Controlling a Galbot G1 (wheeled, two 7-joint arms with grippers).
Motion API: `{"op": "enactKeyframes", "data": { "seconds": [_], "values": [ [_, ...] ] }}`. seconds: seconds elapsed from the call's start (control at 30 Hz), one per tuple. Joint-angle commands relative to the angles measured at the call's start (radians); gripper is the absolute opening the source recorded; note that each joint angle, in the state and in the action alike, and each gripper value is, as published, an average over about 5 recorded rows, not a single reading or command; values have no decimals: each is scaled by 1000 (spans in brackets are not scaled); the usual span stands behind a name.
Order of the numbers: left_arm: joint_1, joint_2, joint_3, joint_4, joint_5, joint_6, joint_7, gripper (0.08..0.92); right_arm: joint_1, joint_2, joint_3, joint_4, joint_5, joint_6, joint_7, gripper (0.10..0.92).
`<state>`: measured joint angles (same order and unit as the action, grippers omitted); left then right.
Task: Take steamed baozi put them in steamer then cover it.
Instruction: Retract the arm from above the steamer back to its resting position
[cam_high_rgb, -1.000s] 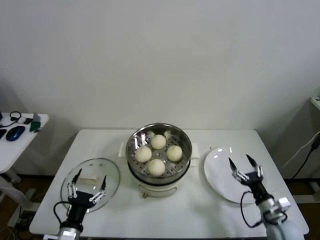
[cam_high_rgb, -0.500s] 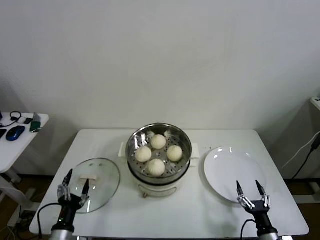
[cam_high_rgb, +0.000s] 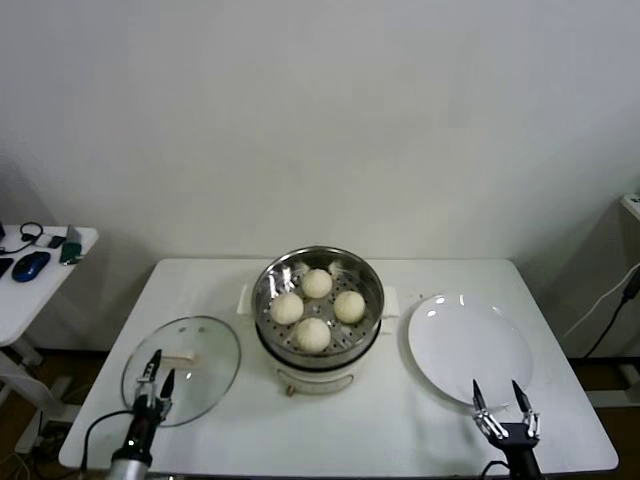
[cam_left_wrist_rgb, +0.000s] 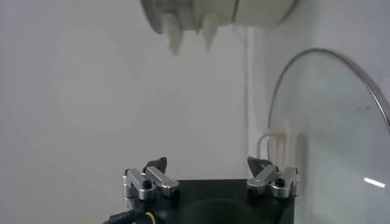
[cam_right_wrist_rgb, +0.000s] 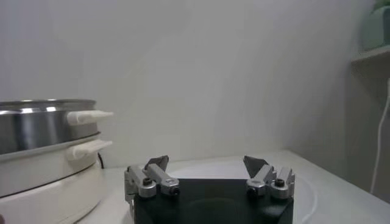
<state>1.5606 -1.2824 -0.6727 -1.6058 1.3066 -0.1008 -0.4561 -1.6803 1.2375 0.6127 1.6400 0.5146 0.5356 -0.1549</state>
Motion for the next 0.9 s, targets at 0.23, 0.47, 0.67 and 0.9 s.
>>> {"op": "enactKeyframes", "data": {
  "seconds": [0.23, 0.47, 0.67, 0.9],
  "values": [
    [-151, 50, 23, 184, 94, 20, -14, 823, -44, 27, 5, 10, -18, 24, -1, 823],
    [-199, 51, 46, 205, 75, 35, 12, 823, -53, 35, 7, 11, -22, 32, 0, 823],
    [-231, 49, 56, 230, 65, 47, 31, 822, -58, 39, 9, 11, -26, 40, 1, 823],
    [-244, 36, 64, 253, 68, 43, 35, 719, -59, 40, 9, 4, -27, 47, 1, 823]
  ]
}}
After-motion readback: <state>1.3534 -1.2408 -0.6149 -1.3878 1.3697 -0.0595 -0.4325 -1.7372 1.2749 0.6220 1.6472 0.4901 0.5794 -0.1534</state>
